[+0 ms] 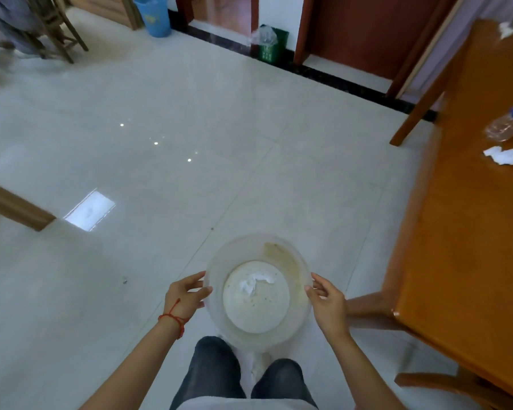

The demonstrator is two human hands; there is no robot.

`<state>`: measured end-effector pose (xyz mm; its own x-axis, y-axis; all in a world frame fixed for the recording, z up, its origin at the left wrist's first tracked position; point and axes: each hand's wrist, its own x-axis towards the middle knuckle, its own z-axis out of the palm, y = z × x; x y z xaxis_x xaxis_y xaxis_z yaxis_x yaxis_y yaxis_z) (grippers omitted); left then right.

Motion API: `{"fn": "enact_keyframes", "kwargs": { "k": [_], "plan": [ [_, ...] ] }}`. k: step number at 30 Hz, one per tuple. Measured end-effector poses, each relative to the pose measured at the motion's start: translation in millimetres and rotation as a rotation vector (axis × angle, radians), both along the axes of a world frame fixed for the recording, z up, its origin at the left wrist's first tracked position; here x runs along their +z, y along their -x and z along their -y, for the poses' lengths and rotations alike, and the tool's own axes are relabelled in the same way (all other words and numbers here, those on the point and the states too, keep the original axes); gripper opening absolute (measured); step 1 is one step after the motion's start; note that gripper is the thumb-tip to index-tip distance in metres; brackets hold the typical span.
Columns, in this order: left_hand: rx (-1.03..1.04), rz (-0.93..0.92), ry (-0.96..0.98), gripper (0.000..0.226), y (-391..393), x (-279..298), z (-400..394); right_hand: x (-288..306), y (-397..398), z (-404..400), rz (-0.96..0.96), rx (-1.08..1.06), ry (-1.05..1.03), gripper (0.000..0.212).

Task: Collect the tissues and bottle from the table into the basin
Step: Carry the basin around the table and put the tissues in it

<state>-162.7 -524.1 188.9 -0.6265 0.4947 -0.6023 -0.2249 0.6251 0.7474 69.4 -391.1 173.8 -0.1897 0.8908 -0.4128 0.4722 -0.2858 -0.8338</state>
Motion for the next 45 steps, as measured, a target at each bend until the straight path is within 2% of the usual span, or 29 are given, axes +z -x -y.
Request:
{"fn": "enact_keyframes", "kwargs": {
  "k": [13, 19, 27, 35, 45],
  "plan": [
    [-0.212, 0.046, -0.053, 0.043, 154, 8, -175, 12, 122, -119, -0.045, -0.233, -0.068, 0.032],
    [-0.288, 0.061, -0.062, 0.043, 192, 8, -259, 13, 152, -181, -0.03, -0.3, -0.095, 0.033],
    [-0.353, 0.112, -0.085, 0.044, 200, -5, -392, 5, 157, -293, -0.014, -0.39, -0.089, 0.032],
    [-0.454, 0.1, -0.1, 0.041, 191, 8, -525, 18, 147, -395, -0.002, -0.487, -0.109, 0.03],
    [-0.709, 0.126, -0.063, 0.039, 178, -2, -663, 14, 139, -462, 0.014, -0.767, -0.093, 0.031]
  ]
}}
